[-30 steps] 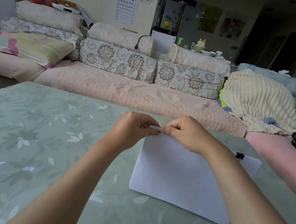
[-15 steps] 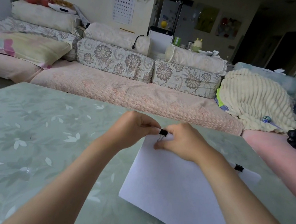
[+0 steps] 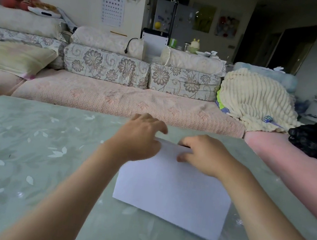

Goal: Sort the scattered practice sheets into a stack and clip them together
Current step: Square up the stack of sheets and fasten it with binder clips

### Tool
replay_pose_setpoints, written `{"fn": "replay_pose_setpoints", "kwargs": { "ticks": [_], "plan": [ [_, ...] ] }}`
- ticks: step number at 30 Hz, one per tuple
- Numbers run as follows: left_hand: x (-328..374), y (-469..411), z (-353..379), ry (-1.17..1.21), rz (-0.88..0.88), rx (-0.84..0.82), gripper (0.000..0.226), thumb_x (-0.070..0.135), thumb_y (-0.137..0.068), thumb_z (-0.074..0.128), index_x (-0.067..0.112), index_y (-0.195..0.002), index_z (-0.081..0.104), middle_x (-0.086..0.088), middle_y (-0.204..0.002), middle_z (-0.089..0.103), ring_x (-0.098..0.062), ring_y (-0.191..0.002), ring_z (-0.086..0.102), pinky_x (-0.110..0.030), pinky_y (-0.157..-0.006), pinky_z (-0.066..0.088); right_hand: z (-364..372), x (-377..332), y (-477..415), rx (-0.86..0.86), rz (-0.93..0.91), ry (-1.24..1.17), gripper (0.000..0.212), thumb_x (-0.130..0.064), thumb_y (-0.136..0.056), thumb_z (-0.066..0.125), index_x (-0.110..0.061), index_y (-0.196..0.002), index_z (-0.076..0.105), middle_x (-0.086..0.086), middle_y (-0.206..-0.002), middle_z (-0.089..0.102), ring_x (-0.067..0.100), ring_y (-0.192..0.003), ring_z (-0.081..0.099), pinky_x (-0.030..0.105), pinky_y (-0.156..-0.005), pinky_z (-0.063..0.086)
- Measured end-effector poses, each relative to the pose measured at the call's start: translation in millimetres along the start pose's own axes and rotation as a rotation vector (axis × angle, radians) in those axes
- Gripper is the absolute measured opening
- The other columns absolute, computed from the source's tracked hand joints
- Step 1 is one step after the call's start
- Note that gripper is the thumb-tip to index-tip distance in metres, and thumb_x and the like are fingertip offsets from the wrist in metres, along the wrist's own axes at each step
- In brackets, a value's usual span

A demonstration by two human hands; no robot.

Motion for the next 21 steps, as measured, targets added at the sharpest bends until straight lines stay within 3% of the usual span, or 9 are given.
{"fn": "replay_pose_setpoints", "kwargs": {
  "ticks": [2, 5, 9, 12, 16, 19, 21],
  "plan": [
    [30, -7, 15, -0.063, 0.060, -0.060, 0.040, 0.034, -0.077, 0.045, 0.025, -0.113, 0.061, 0.005, -0.108, 0.067, -0.020, -0.107, 0.056, -0.032, -0.090, 0.036, -4, -6, 2, 0.093, -0.058, 0.049, 0.026, -0.044, -0.088, 0.064, -0.029, -0.109, 0.067, -0.002, -0.100, 0.069, 0.023, -0.097, 0.061, 0.032, -0.072, 0.042],
    [41, -12, 27, -0.091, 0.011, -0.097, 0.028, 0.030, -0.085, 0.050, 0.024, -0.110, 0.060, 0.000, -0.097, 0.065, -0.024, -0.093, 0.059, -0.030, -0.069, 0.036, -7, 9, 8, 0.157, -0.018, 0.035, 0.025, -0.046, -0.086, 0.064, -0.029, -0.104, 0.068, -0.003, -0.098, 0.070, 0.023, -0.096, 0.062, 0.031, -0.068, 0.036],
    [38, -18, 27, -0.111, -0.048, -0.120, 0.029, 0.025, -0.085, 0.049, 0.029, -0.112, 0.059, 0.000, -0.096, 0.065, -0.025, -0.092, 0.059, -0.029, -0.066, 0.032, -7, 46, 17, 0.155, 0.070, 0.127, 0.030, -0.049, -0.085, 0.063, -0.023, -0.098, 0.064, 0.000, -0.096, 0.067, 0.026, -0.096, 0.061, 0.033, -0.069, 0.037],
    [52, -23, 31, -0.186, 0.005, -0.091, 0.028, 0.030, -0.086, 0.050, 0.027, -0.113, 0.055, 0.002, -0.094, 0.065, -0.024, -0.089, 0.060, -0.028, -0.065, 0.034, -4, 53, 19, 0.177, 0.005, 0.113, 0.029, -0.042, -0.091, 0.060, -0.021, -0.111, 0.064, 0.001, -0.105, 0.069, 0.026, -0.103, 0.060, 0.033, -0.081, 0.034],
    [61, -25, 41, -0.169, 0.019, -0.064, 0.029, 0.038, -0.093, 0.050, 0.029, -0.120, 0.052, 0.004, -0.102, 0.066, -0.023, -0.096, 0.061, -0.030, -0.069, 0.039, -2, 56, 21, 0.327, -0.086, 0.033, 0.028, -0.038, -0.087, 0.068, -0.021, -0.109, 0.066, -0.001, -0.105, 0.068, 0.024, -0.104, 0.056, 0.036, -0.087, 0.036],
    [46, -24, 34, -0.146, -0.055, -0.019, 0.027, 0.035, -0.094, 0.050, 0.029, -0.121, 0.052, 0.003, -0.106, 0.067, -0.025, -0.097, 0.061, -0.030, -0.067, 0.035, -3, 71, 30, 0.513, -0.051, 0.078, 0.062, -0.038, -0.075, 0.080, -0.018, -0.129, 0.057, 0.002, -0.128, 0.057, 0.027, -0.117, 0.050, 0.042, -0.098, 0.041],
    [29, -21, 22, -0.113, -0.137, 0.026, 0.027, 0.035, -0.095, 0.050, 0.029, -0.121, 0.051, 0.002, -0.109, 0.067, -0.028, -0.097, 0.062, -0.031, -0.067, 0.037, 3, 76, 34, 0.558, 0.011, 0.084, 0.089, -0.037, -0.073, 0.083, -0.014, -0.147, 0.039, 0.009, -0.148, 0.040, 0.031, -0.133, 0.037, 0.046, -0.111, 0.035]
  ]
}}
Point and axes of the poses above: each hand's wrist, its own y-axis away from the middle knuckle, its own z-axis out of the palm, x = y × z, the point moved 8 cm from there along -y, towards the middle knuckle
